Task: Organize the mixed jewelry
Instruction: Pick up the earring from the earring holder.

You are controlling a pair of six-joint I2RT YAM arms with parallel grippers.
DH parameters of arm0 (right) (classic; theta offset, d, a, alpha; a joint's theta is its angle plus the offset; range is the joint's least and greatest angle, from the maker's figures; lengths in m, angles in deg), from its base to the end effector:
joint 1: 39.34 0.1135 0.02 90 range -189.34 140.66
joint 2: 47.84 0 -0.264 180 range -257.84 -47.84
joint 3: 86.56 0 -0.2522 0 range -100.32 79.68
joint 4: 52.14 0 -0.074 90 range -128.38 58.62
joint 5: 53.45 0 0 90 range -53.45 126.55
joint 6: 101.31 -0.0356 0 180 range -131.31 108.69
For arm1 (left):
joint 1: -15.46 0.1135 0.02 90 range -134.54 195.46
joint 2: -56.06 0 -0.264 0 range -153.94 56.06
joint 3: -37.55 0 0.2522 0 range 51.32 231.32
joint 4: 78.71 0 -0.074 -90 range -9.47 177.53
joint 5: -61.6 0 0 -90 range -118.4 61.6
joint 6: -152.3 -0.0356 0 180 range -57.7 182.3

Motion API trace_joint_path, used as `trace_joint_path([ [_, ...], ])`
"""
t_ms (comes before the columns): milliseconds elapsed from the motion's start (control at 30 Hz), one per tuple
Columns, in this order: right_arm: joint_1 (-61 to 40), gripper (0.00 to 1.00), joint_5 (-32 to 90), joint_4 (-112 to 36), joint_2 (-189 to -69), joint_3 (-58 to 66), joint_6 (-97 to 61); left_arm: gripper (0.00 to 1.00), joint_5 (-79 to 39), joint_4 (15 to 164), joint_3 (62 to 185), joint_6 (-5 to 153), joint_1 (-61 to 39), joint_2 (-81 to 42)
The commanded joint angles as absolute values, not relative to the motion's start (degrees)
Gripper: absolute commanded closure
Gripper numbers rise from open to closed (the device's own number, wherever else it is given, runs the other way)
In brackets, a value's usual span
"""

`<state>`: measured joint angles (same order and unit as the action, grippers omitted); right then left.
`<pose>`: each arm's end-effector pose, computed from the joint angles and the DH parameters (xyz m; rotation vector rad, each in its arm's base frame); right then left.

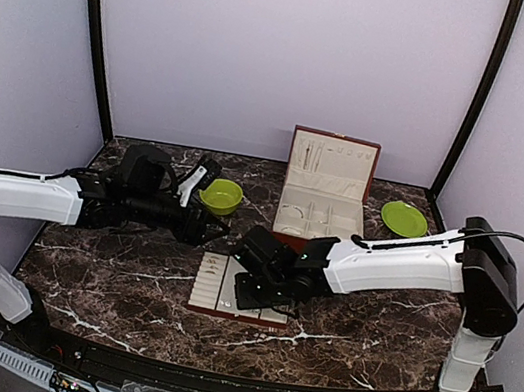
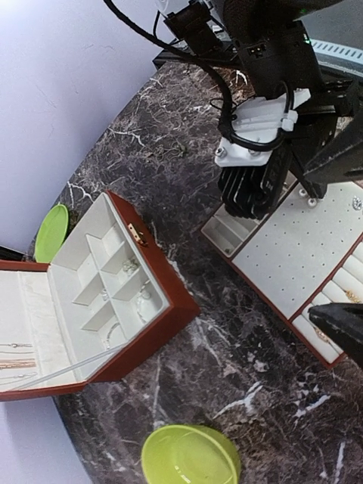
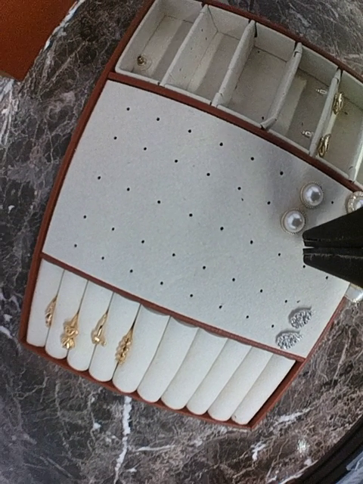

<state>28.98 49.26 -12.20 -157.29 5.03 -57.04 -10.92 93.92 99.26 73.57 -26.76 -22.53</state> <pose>0.1536 0.3651 0.1768 -0.4447 2.6170 0.4153 0.2206 -0.2146 0.2547 0.7538 1.9486 -0.8901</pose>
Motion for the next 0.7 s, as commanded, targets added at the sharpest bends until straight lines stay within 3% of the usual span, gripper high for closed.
trace_joint_path([
  [0, 28.6, 1.0, 48.77, -19.14, -151.17, 8.51, -58.97, 0.4, -13.16, 96.61, 97.99, 69.4, -26.63, -15.96],
  [200, 26.05, 1.0, 42.92, -30.38, -144.04, 15.49, -59.91, 0.32, -15.38, 100.59, 94.59, 66.82, -26.63, -8.74],
  [367, 23.22, 1.0, 36.93, -40.27, -138.31, 21.04, -59.48, 0.22, -15.58, 110.49, 89.31, 75.68, -26.8, -4.81],
  [667, 20.56, 1.0, 28.57, -57.64, -128.75, 29.73, -57.8, 0.22, -9.82, 126.84, 82.97, 94.22, -29.69, -3.97],
])
